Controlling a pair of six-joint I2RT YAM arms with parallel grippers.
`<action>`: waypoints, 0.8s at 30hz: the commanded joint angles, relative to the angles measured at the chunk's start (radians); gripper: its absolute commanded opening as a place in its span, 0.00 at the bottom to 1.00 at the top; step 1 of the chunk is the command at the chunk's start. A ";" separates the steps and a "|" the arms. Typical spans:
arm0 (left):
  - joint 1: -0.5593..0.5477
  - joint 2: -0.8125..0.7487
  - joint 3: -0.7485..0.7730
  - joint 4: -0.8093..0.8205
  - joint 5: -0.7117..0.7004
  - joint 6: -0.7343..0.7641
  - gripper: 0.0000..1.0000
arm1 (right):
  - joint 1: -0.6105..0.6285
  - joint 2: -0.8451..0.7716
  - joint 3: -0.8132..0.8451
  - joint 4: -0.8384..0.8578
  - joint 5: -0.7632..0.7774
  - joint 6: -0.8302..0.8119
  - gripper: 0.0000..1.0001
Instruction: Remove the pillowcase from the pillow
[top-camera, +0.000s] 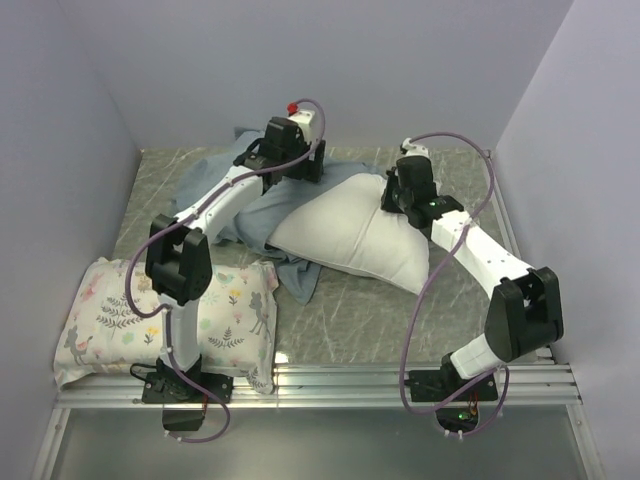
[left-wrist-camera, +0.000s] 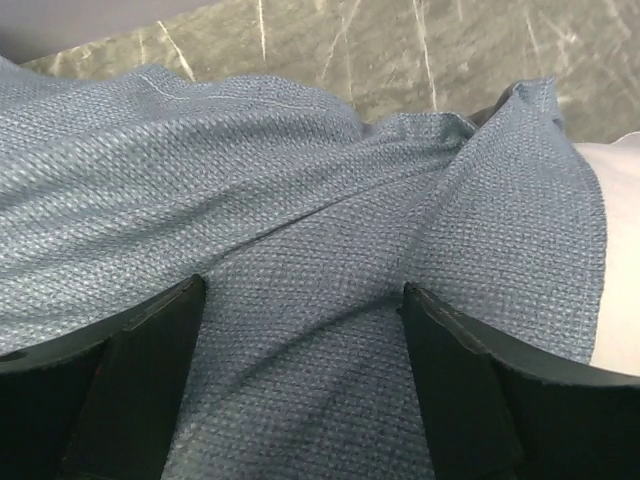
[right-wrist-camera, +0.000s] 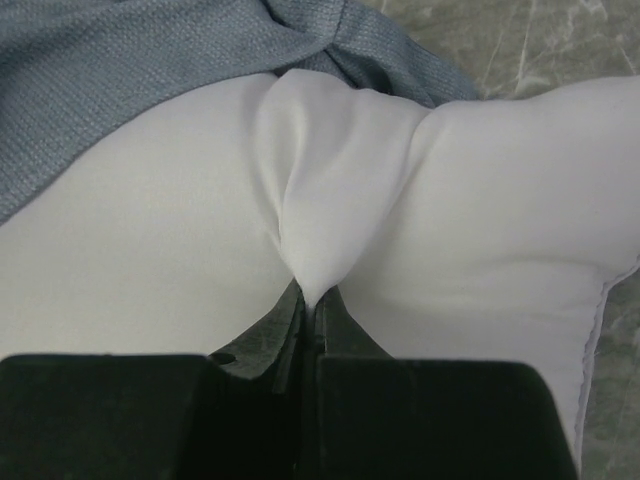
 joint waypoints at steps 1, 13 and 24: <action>-0.014 0.027 0.049 0.031 0.018 0.048 0.84 | 0.045 0.033 -0.031 0.041 0.001 -0.013 0.00; -0.015 0.002 -0.033 0.086 -0.176 -0.022 0.00 | 0.063 0.048 -0.028 0.010 0.096 0.010 0.00; 0.086 -0.120 -0.022 0.099 -0.468 -0.195 0.00 | 0.040 -0.035 0.006 -0.076 0.191 0.004 0.00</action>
